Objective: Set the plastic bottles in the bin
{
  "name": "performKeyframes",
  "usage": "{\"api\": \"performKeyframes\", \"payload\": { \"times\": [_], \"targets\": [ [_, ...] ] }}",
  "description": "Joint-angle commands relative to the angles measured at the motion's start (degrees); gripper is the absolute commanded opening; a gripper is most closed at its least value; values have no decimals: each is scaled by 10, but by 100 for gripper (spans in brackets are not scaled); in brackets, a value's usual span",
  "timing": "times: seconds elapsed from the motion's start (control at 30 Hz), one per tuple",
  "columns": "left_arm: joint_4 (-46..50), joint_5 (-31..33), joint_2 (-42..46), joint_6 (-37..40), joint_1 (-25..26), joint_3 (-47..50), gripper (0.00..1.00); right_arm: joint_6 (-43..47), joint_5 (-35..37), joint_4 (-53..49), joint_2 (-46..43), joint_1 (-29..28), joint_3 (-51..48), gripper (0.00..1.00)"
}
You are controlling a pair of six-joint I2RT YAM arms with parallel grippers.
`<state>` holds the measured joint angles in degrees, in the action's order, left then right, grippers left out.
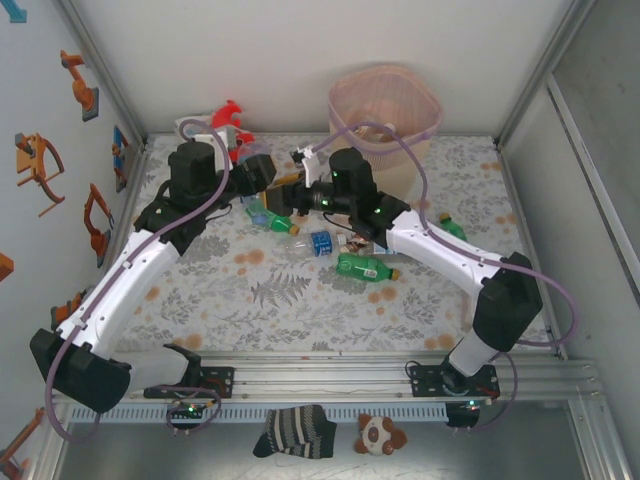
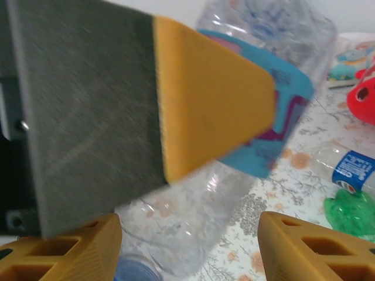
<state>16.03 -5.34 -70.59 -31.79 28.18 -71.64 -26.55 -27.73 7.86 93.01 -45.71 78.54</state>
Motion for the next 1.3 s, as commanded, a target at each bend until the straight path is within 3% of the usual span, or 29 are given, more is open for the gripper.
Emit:
{"api": "performKeyframes", "payload": {
  "times": [0.0,0.17,0.3,0.53,0.73,1.0,1.27],
  "targets": [
    [-6,-8,14,-5,11,4,69,-30,-4,60,10,-9,3,62],
    [6,16,17,0,12,4,69,-73,5,90,14,-9,-8,64],
    [-8,-2,16,-9,12,5,69,-112,9,116,34,-10,-9,63],
    [-10,-2,22,-18,15,14,68,-120,31,136,47,-10,-9,56],
    [-5,15,37,-18,16,30,69,-107,42,121,40,-9,-9,44],
    [-6,48,68,-12,15,37,85,-56,64,51,13,-8,-2,40],
    [-6,75,100,5,14,58,89,27,122,-109,-21,13,46,40]
  ]
}}
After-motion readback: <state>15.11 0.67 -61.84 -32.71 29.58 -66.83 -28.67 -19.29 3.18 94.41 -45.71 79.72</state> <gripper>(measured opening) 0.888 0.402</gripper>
